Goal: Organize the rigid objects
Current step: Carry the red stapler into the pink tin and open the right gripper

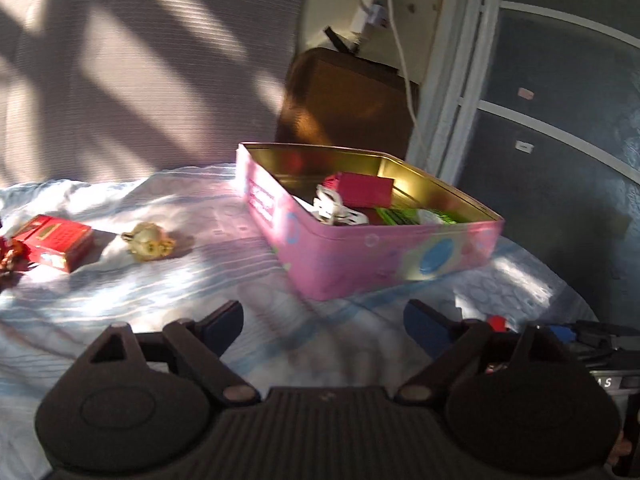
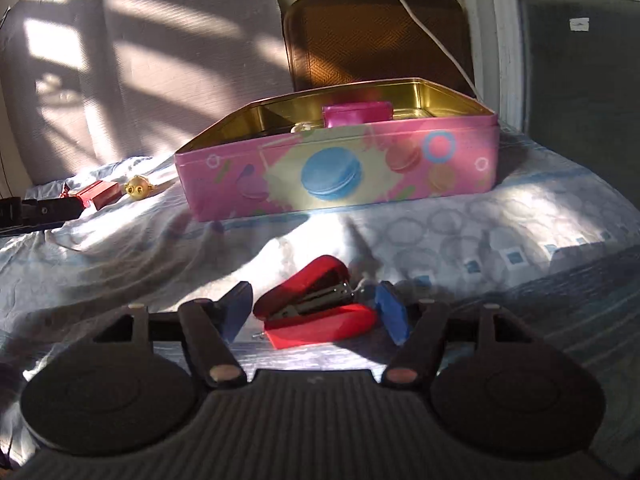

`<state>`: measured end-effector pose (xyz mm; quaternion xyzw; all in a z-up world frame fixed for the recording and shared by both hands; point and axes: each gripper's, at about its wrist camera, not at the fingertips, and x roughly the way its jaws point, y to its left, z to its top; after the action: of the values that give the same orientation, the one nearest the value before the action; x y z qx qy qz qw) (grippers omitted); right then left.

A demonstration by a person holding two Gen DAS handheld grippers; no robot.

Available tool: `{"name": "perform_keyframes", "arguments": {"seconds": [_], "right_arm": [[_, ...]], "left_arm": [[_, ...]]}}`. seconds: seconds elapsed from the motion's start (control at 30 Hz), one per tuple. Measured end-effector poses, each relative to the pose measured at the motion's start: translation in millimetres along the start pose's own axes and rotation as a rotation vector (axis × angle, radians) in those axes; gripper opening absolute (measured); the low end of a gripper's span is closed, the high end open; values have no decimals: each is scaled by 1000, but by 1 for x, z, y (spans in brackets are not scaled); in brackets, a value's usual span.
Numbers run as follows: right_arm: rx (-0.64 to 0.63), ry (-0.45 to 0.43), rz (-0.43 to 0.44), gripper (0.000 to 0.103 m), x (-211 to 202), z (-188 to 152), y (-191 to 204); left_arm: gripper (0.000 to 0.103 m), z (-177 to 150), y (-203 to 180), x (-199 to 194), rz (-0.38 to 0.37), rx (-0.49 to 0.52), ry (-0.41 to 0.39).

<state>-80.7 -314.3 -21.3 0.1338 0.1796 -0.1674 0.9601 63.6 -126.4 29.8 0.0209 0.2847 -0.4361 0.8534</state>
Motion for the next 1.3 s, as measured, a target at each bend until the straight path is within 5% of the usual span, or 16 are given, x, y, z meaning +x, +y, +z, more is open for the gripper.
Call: {"name": "perform_keyframes", "arguments": {"seconds": [0.1,0.33,0.53,0.6,0.67,1.07,1.3], "right_arm": [[-94,-60,25,82,-17,-9,1],[-131,-63,86,81,-16,-23,-16],[-179,-35,142,62,1,-20,-21],[-213,-43,150,52,3,-21,-17],[-241,-58,139,42,4,-21,-11],[-265,-274,152,42,15,55,6],[-194,-180,189,42,89,106,-1]], "left_arm": [[67,4,-44,27,-116,54,92],[67,-11,-98,53,-164,168,204],[65,-14,-113,73,-152,200,248],[54,-15,-113,83,-170,192,251],[54,-13,-112,87,-163,186,245],[59,66,-98,60,-50,271,-6],[62,105,-52,116,-6,153,34]]}}
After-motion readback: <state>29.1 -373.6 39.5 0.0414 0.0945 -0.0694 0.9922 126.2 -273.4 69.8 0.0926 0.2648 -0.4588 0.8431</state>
